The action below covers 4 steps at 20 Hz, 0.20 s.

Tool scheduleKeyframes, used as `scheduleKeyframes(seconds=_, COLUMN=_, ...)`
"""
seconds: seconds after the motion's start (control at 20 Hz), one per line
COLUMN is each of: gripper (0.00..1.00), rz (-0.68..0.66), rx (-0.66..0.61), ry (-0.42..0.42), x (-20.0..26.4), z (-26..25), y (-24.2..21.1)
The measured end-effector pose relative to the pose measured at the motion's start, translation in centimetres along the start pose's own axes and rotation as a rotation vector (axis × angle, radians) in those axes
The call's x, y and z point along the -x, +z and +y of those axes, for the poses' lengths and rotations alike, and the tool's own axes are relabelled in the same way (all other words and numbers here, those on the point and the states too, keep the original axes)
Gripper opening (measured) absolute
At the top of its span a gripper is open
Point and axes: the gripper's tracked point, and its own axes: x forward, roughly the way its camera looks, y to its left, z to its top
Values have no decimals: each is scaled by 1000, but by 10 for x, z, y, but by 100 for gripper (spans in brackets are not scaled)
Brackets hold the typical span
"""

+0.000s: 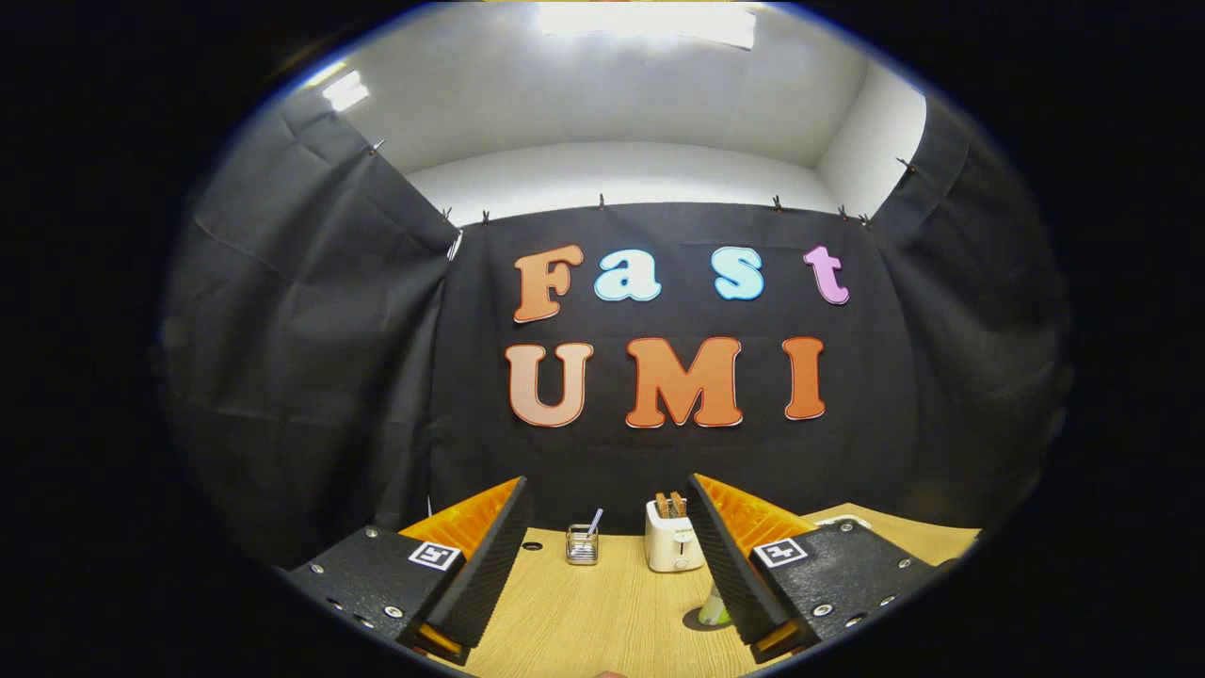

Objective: Take the bottle from table, then pour the juice into the cup, finally place the bottle on the coaster

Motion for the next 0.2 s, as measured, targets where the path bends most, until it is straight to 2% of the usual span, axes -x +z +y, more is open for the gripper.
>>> scheduleKeyframes(seconds=0.2, gripper=97, rz=-5, rx=-6, ry=-4, x=2, z=-3, y=0)
